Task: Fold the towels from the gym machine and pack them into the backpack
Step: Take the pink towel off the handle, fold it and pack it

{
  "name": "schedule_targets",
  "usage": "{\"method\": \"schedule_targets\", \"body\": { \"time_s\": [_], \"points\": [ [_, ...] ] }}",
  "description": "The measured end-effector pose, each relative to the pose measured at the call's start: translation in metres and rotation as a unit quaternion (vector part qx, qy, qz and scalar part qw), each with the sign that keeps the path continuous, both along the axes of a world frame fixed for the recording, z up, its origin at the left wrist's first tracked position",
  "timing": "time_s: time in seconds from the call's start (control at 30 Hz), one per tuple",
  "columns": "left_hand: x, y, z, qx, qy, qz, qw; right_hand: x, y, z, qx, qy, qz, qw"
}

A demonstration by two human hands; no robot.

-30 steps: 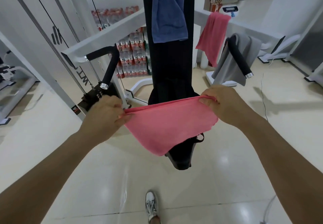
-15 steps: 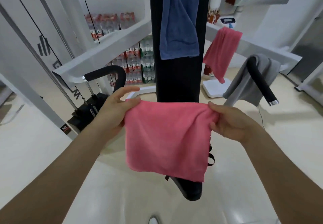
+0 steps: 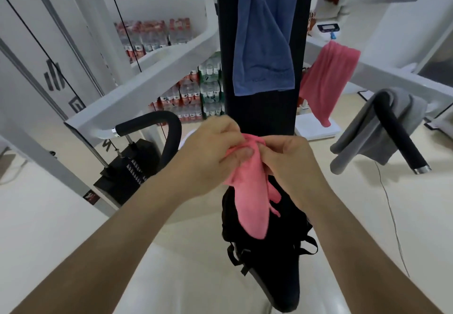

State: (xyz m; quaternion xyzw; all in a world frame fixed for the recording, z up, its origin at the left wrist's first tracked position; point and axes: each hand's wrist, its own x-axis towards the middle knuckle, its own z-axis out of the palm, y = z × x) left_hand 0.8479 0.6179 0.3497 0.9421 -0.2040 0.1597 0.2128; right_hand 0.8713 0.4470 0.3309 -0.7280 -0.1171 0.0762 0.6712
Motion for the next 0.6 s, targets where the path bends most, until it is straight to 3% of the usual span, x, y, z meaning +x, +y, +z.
{"method": "schedule_targets", "body": {
  "time_s": [0.07,0.23,0.33,0.43,0.53,0.6],
  "points": [
    [0.014,-0.003,-0.001,-0.012,0.047,0.009,0.999,0.010,-0.001,0.001,0.009,0.013,0.027,0.999],
    [0.045,-0.010,0.005,0.011,0.036,0.015,0.999,0.046,-0.023,0.005,0.071,0.103,0.116,0.985],
    [0.059,-0.023,0.010,0.031,0.016,0.021,0.999,0.066,-0.039,0.009,0.011,0.051,0.210,0.976],
    [0.071,-0.035,0.013,0.036,-0.021,0.041,0.998,0.081,-0.044,0.008,0.021,0.026,0.213,0.977],
    [0.079,-0.038,0.020,0.061,0.033,0.042,0.997,0.100,-0.050,0.005,-0.005,-0.053,0.182,0.982],
    [0.080,-0.038,0.025,0.154,0.095,0.054,0.982,0.113,-0.054,0.003,-0.056,-0.132,0.136,0.980]
  ]
}}
